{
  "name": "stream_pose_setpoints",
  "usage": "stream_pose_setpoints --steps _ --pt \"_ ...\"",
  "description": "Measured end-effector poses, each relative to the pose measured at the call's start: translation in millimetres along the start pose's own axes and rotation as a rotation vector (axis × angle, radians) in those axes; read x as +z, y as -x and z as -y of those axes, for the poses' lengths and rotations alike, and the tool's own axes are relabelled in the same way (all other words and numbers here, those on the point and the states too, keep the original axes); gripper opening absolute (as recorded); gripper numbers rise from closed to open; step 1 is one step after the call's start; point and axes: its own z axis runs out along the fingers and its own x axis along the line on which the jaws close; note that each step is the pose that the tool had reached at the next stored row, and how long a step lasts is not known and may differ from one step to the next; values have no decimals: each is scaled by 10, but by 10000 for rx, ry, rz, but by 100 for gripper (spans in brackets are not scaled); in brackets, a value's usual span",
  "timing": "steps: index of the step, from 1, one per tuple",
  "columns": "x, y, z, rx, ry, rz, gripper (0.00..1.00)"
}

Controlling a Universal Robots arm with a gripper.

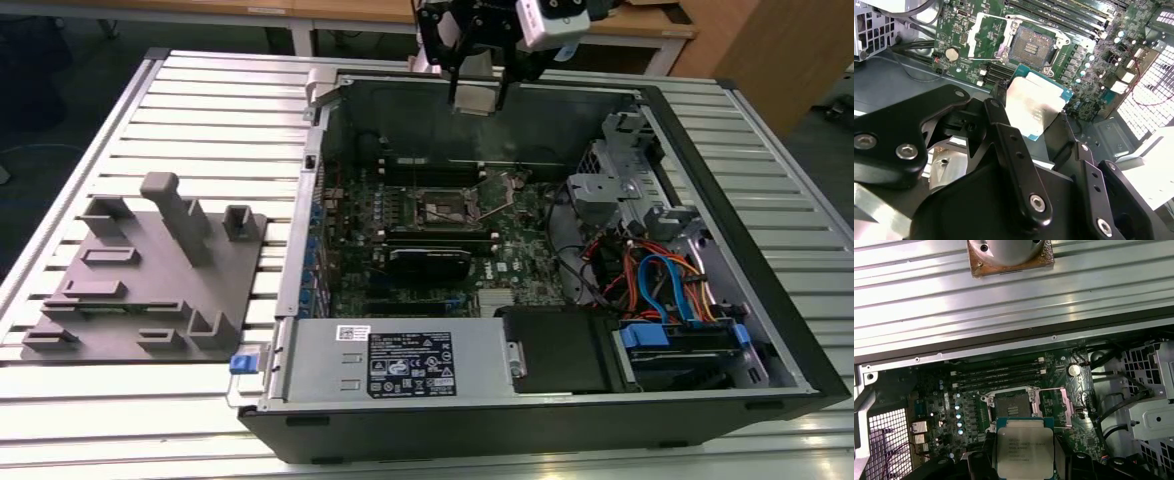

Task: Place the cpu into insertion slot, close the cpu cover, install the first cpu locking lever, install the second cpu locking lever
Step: 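Place the cpu into insertion slot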

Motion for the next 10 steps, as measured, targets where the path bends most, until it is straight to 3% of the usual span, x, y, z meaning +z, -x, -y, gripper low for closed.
stream_pose_setpoints --steps 10 --pt "0 0 0 129 2 12 54"
